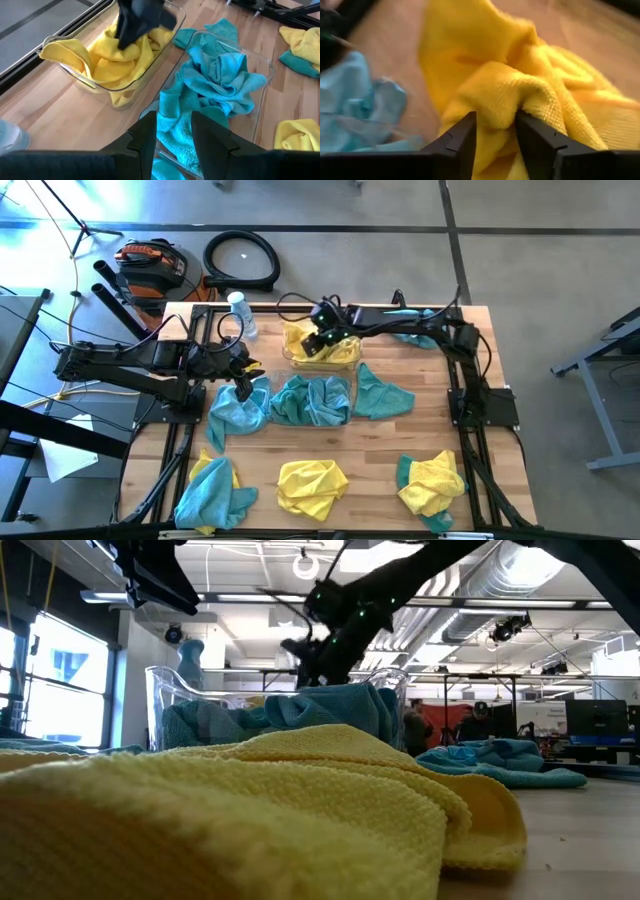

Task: Sort microfiber towel by color & place in baskets
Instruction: Put the yellow microfiber cloth into the top transparent bin

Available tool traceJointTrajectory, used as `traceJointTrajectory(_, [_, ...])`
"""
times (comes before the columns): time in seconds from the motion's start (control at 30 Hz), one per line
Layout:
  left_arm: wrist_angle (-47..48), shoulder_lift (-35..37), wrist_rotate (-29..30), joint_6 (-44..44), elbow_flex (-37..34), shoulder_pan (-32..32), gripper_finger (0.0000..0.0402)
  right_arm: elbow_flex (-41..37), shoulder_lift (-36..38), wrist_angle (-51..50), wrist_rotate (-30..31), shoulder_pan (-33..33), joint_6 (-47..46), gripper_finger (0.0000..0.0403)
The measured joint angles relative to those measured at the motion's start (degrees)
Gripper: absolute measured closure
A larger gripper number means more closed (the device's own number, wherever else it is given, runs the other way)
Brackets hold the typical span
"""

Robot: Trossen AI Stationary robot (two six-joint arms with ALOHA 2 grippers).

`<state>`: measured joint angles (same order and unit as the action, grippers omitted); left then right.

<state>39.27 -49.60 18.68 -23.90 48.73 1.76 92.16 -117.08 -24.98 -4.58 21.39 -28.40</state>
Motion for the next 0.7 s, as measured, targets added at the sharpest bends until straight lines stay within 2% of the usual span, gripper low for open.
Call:
traceJointTrajectory(0.13, [0.13,0.0,0.0,0.15,0.0,0.0,0.0291,0.0,3.19,0.17,0.46,-0.02,-0.09,0.0268])
traceJointTrajectory(0.2, [0.15,0.0,-0.01,0.47,0.0,-0.01,0.0291,0.0,4.36,0.95,2.95,-0.42,0.76,0.027])
traceJointTrajectory(0.3, [0.17,0.0,-0.01,0.48,0.0,0.0,0.0291,0.0,5.01,5.71,7.12,-1.21,5.8,0.0274])
traceJointTrajectory(0.4, [0.41,0.0,-0.02,0.48,0.0,-0.01,0.0291,0.02,4.32,13.84,7.98,-1.97,11.68,0.0285])
traceJointTrajectory(0.47, [0.38,0.0,-0.02,0.28,0.0,0.0,0.0291,0.09,2.83,16.68,7.54,-2.16,13.74,0.0298])
traceJointTrajectory(0.7, [0.35,0.0,-0.04,-0.95,0.0,-0.01,0.0291,0.02,-3.14,16.28,5.39,-1.34,12.97,0.0369])
